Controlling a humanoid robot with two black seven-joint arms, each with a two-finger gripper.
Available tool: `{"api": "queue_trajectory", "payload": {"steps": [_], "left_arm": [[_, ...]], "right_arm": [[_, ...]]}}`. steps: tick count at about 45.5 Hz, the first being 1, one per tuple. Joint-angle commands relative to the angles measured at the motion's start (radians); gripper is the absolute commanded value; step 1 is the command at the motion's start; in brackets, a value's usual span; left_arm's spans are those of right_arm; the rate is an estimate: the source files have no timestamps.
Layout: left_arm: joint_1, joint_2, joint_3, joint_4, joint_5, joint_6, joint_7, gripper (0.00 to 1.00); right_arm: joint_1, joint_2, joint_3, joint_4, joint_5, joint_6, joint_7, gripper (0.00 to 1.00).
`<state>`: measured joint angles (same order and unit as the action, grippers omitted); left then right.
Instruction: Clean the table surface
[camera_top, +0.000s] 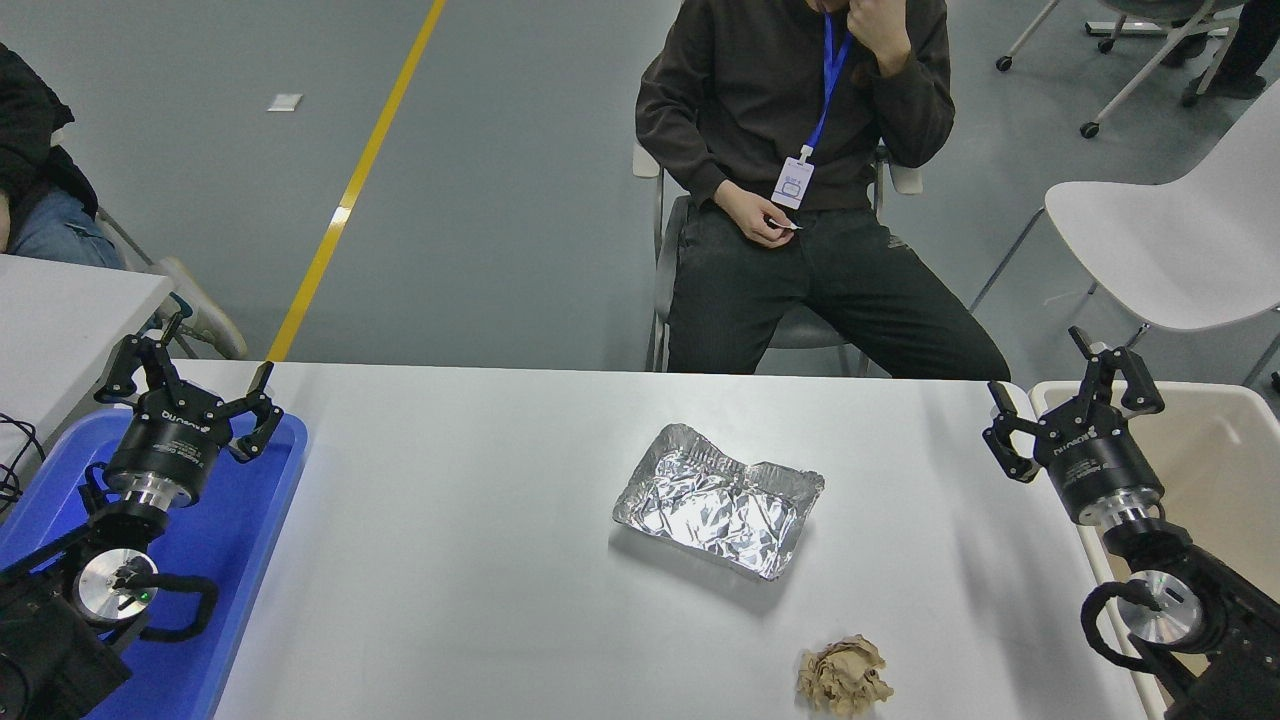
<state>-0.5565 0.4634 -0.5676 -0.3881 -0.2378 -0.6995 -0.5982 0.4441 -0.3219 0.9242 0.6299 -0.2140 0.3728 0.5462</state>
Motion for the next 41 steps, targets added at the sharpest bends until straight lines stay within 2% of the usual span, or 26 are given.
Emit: {"api": "queue_trajectory", "payload": {"steps": [1,13,34,41], "left_arm": [[0.001,0.0,0.0,0.0,0.0,0.0,0.0,1.0],[0.0,0.0,0.0,0.0,0.0,0.0,0.0,1.0],[0.0,0.0,0.0,0.0,0.0,0.0,0.0,1.0],[0.0,0.0,0.0,0.0,0.0,0.0,0.0,1.0]], "right_arm": [[0.054,0.02,-0.024,-0.045,0.005,0.0,0.018,0.99],[0.108,0.024,-0.03,-0.108,0.005,0.0,0.017,0.99],[0.11,0.027,-0.053,-0.092,0.005,-0.002,0.012,0.99],[0.122,0.012,-0.131,-0.07,0.007,0.001,0.011,0.99]]}}
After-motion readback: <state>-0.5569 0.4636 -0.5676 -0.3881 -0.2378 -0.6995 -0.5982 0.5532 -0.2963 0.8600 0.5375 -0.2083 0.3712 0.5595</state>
